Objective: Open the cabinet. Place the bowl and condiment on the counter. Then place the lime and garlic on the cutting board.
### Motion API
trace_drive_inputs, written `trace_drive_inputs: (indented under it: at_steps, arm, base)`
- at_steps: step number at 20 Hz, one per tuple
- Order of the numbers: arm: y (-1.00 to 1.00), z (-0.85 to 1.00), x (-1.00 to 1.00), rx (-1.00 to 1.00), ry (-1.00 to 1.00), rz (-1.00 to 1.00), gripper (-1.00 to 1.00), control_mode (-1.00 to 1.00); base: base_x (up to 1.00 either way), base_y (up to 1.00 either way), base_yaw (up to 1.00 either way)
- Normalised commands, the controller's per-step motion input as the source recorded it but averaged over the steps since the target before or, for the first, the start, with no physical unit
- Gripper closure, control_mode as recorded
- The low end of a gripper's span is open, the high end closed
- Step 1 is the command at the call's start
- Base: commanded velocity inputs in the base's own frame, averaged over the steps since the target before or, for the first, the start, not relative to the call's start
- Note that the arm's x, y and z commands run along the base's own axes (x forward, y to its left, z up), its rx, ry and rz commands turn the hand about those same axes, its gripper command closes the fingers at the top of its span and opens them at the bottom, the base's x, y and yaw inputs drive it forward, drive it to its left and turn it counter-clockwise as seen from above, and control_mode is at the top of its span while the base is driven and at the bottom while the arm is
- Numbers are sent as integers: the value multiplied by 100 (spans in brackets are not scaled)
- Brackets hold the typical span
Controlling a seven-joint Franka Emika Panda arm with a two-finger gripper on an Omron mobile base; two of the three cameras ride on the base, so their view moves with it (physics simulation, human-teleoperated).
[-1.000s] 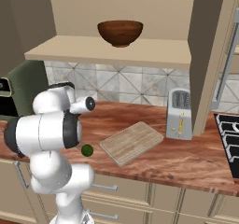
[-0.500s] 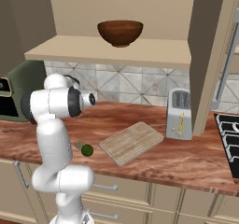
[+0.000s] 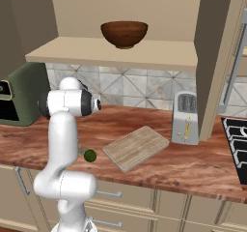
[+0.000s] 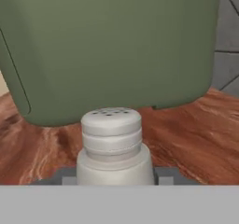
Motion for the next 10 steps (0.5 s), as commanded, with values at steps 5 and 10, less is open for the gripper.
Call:
trace_drive_inputs:
  at_steps: [5,10]
  arm:
    - [0,-43,37,20,21,0,100,-100]
    - [7,-41,22,4,3,0,100,-100]
  base:
    - [0,0,0]
    - [0,0,0]
